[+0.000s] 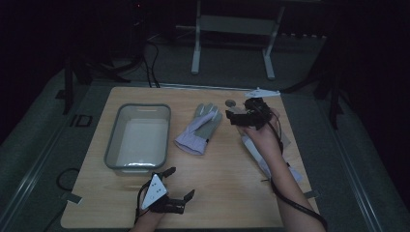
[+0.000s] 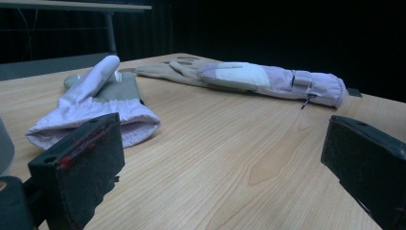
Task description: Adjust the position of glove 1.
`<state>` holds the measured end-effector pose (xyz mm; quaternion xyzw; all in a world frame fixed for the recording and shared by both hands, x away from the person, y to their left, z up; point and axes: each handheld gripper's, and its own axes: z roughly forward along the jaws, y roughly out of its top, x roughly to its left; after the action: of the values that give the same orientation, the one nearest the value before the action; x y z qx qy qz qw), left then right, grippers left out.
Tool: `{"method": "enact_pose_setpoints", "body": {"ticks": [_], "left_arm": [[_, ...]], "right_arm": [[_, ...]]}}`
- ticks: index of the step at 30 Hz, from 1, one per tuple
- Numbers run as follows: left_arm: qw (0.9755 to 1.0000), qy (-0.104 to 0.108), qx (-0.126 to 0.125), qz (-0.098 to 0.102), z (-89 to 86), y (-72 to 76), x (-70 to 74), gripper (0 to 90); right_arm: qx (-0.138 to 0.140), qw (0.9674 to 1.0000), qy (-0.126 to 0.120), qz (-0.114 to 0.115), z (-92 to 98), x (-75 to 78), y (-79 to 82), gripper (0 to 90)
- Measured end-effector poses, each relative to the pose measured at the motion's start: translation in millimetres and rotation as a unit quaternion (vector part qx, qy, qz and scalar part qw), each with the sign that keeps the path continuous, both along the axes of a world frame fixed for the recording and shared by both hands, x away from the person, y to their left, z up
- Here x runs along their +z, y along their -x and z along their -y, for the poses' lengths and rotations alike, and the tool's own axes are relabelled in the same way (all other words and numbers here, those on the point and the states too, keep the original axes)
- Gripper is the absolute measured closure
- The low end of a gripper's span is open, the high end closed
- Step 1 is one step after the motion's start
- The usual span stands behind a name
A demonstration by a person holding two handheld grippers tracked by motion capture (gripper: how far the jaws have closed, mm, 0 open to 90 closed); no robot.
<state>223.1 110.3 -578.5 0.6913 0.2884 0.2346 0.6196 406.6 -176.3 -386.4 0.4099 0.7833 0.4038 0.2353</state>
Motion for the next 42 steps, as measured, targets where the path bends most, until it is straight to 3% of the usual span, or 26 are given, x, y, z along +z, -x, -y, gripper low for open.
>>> {"method": "enact_pose_setpoints", "body": {"ticks": [5,11,18,24,30,37,42], "left_arm": [[1.0,0.0,-0.001,-0.001,-0.2,-0.2,0.1,1.3],[1.0,-0.001,-0.003,-0.003,-0.5,-0.7,0.2,1.3],[1.0,0.001,-0.003,-0.003,-0.8,-0.8,0.1,1.3],[1.0,0.002,-0.004,-0.004,-0.8,-1.1,0.1,1.3],[1.0,0.003,-0.005,-0.005,-0.9,-1.2,0.1,1.3],[0.9999,0.007,-0.007,-0.009,-2.0,-1.8,0.0,1.3],[0.9999,0.007,-0.009,-0.011,-2.0,-2.3,0.1,1.3]], "right_arm": [[0.014,0.9999,0.004,-0.005,-17.1,-4.8,-7.0,17.7],[0.024,0.9993,0.006,-0.027,-47.1,-16.7,-23.6,21.4],[0.031,0.998,0.01,-0.055,-72.7,-36.7,-38.1,21.1],[0.034,0.9961,0.016,-0.079,-96.1,-62.6,-52.1,21.1],[0.018,0.9941,0.019,-0.105,-112.3,-87.2,-65.1,21.1],[0.001,0.9902,0.041,-0.134,-126.7,-116.3,-78.7,21.1],[-0.041,0.9862,0.051,-0.152,-131.1,-136.0,-85.9,20.8]]}}
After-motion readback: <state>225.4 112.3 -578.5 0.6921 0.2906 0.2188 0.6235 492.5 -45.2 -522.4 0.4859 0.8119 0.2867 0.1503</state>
